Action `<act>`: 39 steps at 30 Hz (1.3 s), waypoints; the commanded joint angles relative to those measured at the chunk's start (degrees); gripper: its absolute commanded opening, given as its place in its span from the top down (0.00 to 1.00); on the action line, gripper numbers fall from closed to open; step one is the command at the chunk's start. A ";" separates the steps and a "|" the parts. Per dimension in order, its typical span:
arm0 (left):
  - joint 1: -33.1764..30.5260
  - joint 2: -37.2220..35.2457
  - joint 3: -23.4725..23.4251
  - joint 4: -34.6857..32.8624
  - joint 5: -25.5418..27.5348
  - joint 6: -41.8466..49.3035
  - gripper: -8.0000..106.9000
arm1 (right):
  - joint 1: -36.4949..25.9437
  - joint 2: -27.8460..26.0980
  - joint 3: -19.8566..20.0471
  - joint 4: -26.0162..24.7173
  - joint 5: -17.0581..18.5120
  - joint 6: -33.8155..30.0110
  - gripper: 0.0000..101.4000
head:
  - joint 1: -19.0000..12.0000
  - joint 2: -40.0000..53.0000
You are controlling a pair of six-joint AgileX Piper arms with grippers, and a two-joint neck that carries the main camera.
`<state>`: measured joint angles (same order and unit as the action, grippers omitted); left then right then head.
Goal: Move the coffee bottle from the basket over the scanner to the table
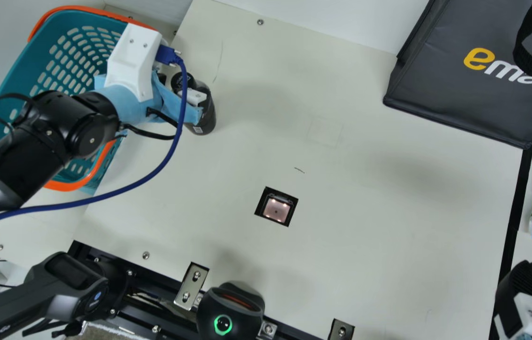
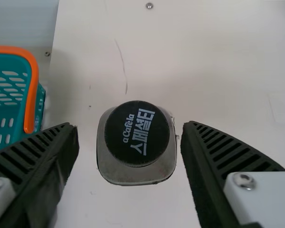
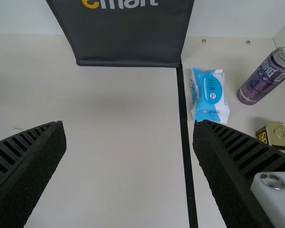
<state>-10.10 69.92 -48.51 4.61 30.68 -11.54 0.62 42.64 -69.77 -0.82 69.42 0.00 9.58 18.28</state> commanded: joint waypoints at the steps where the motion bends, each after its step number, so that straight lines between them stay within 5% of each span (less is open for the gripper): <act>1: 0.26 -0.71 0.24 -0.58 0.11 0.79 0.24 | 0.00 0.00 0.00 0.00 0.00 0.00 0.06 | -1.66 0.14; 5: 1.06 -3.11 0.58 -1.50 0.89 2.48 0.15 | 0.00 0.00 0.00 0.00 0.00 0.00 0.06 | -1.66 0.14; 13: 3.09 -8.61 -1.04 -2.11 5.12 5.12 0.15 | 0.00 0.00 0.00 0.00 -0.11 0.00 0.06 | -1.66 0.14; 30: 6.71 -16.25 -13.30 -2.75 23.55 6.40 0.15 | 0.00 0.00 0.00 0.00 -0.11 0.00 0.06 | -1.66 0.14; 39: 9.08 -17.36 -17.73 -5.54 29.11 8.13 0.15 | 0.00 0.00 0.00 0.00 -0.11 0.00 0.06 | -1.66 0.14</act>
<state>-1.04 52.56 -66.50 -0.94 60.21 -3.41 0.62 42.64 -69.77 -0.82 69.32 0.00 9.67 18.28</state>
